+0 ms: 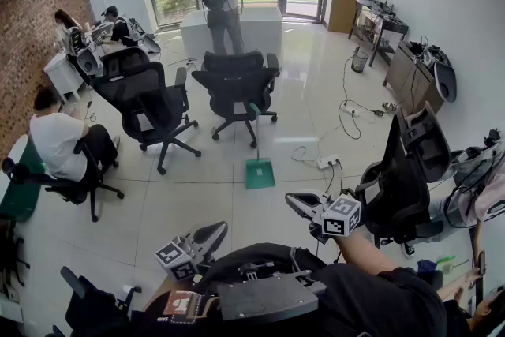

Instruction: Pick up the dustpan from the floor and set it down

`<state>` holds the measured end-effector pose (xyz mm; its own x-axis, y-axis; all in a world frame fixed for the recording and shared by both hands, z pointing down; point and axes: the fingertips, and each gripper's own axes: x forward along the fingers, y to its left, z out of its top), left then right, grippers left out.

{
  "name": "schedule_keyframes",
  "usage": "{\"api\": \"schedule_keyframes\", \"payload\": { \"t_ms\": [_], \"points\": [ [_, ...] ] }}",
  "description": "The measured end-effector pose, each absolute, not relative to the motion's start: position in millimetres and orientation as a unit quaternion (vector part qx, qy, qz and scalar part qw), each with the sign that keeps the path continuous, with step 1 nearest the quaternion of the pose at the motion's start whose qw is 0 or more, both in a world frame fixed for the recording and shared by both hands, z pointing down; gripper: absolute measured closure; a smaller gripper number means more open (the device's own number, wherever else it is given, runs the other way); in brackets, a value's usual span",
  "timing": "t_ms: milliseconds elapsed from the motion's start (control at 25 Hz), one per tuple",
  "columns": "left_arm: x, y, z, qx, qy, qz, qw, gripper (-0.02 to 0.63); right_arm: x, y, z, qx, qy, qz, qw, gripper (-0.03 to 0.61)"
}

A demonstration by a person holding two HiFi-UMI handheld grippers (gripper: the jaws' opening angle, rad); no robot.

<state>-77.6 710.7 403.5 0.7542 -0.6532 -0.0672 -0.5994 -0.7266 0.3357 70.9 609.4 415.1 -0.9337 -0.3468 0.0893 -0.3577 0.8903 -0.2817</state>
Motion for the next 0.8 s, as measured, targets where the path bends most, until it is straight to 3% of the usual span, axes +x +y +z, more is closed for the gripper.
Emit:
{"api": "schedule_keyframes", "payload": {
  "t_ms": [480, 800],
  "points": [
    [41.0, 673.2, 411.8, 0.929, -0.330, -0.060, 0.155, 0.606, 183.3, 558.0, 433.5, 0.178, -0.971, 0.161, 0.011, 0.555],
    [-5.1, 634.2, 416.6, 0.927, -0.339, -0.074, 0.144, 0.606, 143.0, 524.2, 440.9, 0.183, -0.971, 0.152, 0.021, 0.555]
  ]
}}
